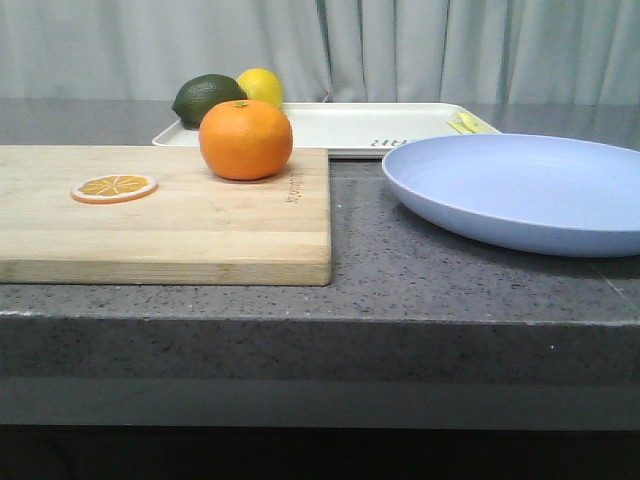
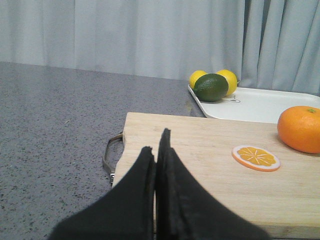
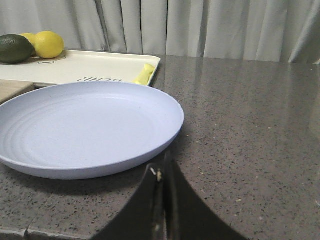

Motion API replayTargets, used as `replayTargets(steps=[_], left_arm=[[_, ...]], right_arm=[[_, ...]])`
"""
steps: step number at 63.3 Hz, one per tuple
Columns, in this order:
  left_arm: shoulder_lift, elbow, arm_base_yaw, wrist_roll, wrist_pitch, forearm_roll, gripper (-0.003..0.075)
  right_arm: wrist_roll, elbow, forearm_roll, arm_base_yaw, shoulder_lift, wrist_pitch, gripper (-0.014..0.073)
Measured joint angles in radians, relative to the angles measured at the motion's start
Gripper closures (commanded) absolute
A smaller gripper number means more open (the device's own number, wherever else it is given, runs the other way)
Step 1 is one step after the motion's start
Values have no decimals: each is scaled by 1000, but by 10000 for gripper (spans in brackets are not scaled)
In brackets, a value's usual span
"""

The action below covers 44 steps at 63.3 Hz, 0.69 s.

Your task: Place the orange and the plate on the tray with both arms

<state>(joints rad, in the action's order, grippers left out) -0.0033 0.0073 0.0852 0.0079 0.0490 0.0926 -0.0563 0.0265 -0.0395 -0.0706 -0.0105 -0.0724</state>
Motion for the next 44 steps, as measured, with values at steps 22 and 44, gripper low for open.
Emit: replayTargets(steps=[22, 44], left_arm=[[0, 0, 0, 0, 0, 0, 740], [0, 0, 0, 18, -16, -54, 740]], right_arm=[[0, 0, 0, 0, 0, 14, 659], [0, 0, 0, 0, 0, 124, 659]])
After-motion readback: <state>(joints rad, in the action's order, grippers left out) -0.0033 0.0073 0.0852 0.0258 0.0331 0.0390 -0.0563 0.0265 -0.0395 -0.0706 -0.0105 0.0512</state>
